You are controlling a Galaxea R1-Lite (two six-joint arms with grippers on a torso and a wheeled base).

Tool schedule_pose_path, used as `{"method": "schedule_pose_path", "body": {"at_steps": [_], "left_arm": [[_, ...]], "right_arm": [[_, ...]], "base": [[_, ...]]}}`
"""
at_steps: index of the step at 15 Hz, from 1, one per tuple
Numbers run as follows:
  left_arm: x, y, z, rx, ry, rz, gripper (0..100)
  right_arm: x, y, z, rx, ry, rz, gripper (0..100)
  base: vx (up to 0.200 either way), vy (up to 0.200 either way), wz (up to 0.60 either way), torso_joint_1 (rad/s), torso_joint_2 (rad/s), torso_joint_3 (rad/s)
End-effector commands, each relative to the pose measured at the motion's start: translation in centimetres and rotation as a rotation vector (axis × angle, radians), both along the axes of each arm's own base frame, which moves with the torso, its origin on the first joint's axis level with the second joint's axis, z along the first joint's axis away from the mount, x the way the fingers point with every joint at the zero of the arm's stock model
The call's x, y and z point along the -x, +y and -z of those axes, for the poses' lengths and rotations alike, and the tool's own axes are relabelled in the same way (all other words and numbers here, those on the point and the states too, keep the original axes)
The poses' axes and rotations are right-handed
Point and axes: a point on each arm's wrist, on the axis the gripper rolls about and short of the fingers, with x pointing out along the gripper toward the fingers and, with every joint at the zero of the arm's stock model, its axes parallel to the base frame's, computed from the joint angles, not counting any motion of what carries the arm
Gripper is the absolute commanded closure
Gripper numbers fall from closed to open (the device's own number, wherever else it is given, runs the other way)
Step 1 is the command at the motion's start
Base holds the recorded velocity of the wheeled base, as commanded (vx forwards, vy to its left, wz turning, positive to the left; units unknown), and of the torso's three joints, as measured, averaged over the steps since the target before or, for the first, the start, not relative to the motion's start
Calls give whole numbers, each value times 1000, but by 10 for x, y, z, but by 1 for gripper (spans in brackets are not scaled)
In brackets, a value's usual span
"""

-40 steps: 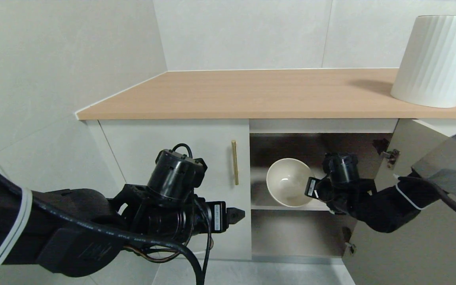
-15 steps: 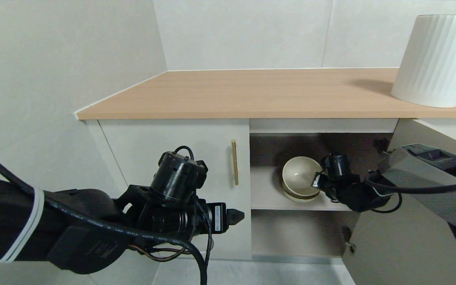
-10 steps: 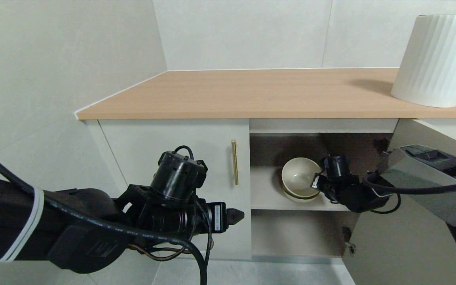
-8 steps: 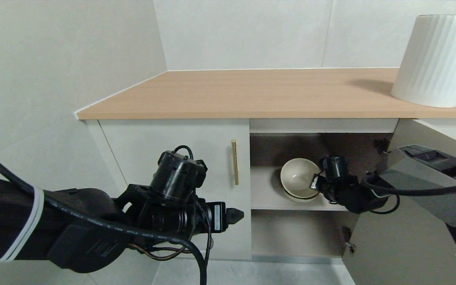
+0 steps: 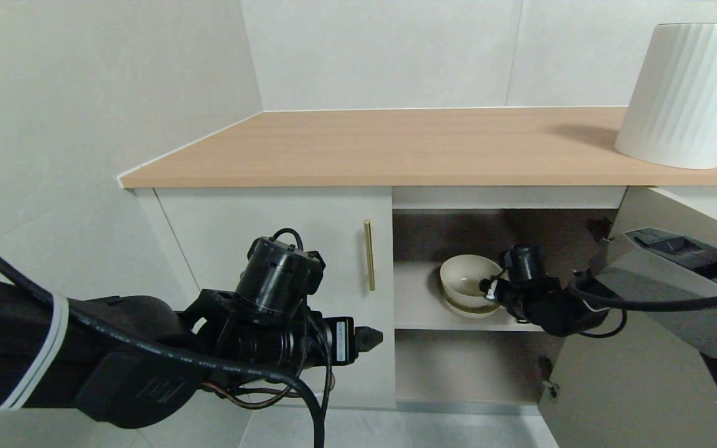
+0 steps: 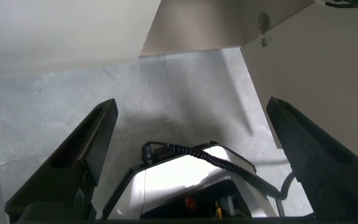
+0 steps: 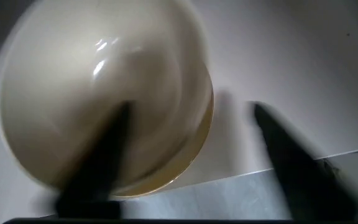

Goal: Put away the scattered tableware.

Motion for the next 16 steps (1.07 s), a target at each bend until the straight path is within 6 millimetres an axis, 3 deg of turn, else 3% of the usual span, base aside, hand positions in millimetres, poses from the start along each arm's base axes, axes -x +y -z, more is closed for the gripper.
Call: {"method": "schedule_pose_path", "body": {"at_steps": [1,3,5,8,9,10,11,12,14,16], "left_arm": [[0,0,-1,2,-2,-1,0],[0,3,-5,11,-13,-11,0],[7,13,-22,42,-57,-22,0],[38,40,-70,124,-200,-17,0],[45,45,-79,134,-230,-12,0],[65,61,-101,147,-308,2,0],[74,75,-109,144,-338,-20,0],[77,80,-111,139,-348,-31,0],[93,104,-119,142,-409,-83,0],[105,119,-116,150,-425,-116,0]], "right_arm": [[2,0,-6,-4,-8,0,0],[17,-5,-25,-9,-8,-6,0],[48,-4,-58,-18,-21,-37,0],[126,-3,-112,-32,-9,-162,0],[139,-4,-124,-33,-13,-186,0],[178,-10,-152,-6,29,-256,0],[202,-17,-168,11,57,-278,0],[210,-20,-175,11,62,-286,0],[244,-32,-202,4,43,-352,0],[264,-38,-208,24,56,-375,0]], "base": [[0,0,0,0,0,0],[0,0,0,0,0,0],[0,0,0,0,0,0],[0,0,0,0,0,0],[0,0,0,0,0,0],[0,0,0,0,0,0],[0,0,0,0,0,0],[0,0,0,0,0,0],[0,0,0,0,0,0],[0,0,0,0,0,0]]}}
